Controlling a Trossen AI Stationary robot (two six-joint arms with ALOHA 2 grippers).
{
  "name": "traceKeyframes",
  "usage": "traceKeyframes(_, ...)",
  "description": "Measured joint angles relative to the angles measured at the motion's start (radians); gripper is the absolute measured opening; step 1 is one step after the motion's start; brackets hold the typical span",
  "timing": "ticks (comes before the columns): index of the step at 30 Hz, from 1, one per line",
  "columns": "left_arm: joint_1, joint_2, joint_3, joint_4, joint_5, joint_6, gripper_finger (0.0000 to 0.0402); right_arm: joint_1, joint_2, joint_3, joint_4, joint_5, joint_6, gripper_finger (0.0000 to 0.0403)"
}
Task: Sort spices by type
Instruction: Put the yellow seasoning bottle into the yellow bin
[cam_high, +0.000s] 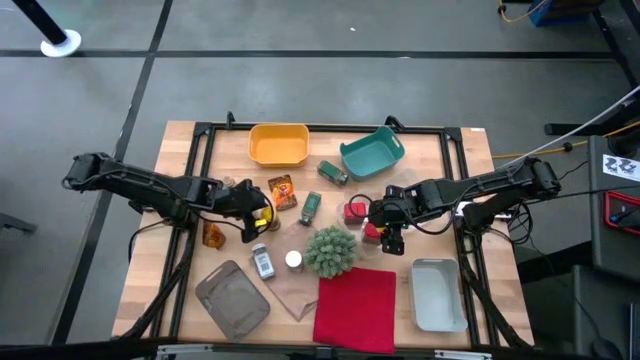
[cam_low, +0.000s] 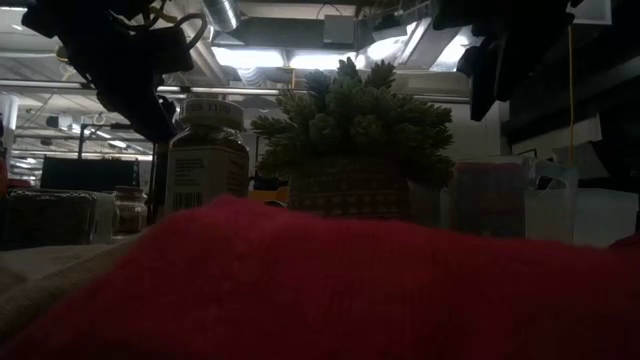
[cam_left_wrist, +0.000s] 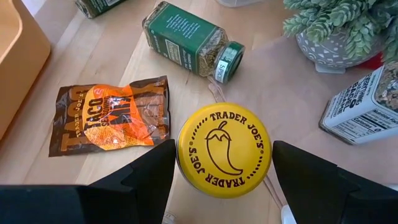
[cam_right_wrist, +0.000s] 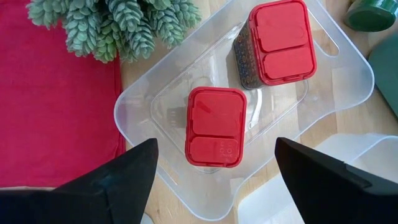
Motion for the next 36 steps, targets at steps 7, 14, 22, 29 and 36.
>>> traceKeyframes(7,0.0,0.062,0.0,0.036,0.0,0.015,0.0253,0.0,0.0,0.0,0.0,0.0,0.0,0.0324)
traceKeyframes(14,0.0,0.121,0.0,0.077,0.0,0.018,0.0253,0.0,0.0,0.0,0.0,0.0,0.0,0.0324)
traceKeyframes(22,0.0,0.143,0.0,0.077,0.0,0.019,0.0238,0.0,0.0,0.0,-0.001,0.0,0.0,0.0324)
traceKeyframes(29,0.0,0.142,0.0,0.096,0.001,0.014,0.0212,0.0,0.0,0.0,-0.001,0.0,0.0,0.0324)
traceKeyframes(36,0.008,0.14,0.019,0.154,0.002,0.008,0.0212,0.0,0.0,0.0,-0.001,0.0,0.0,0.0324)
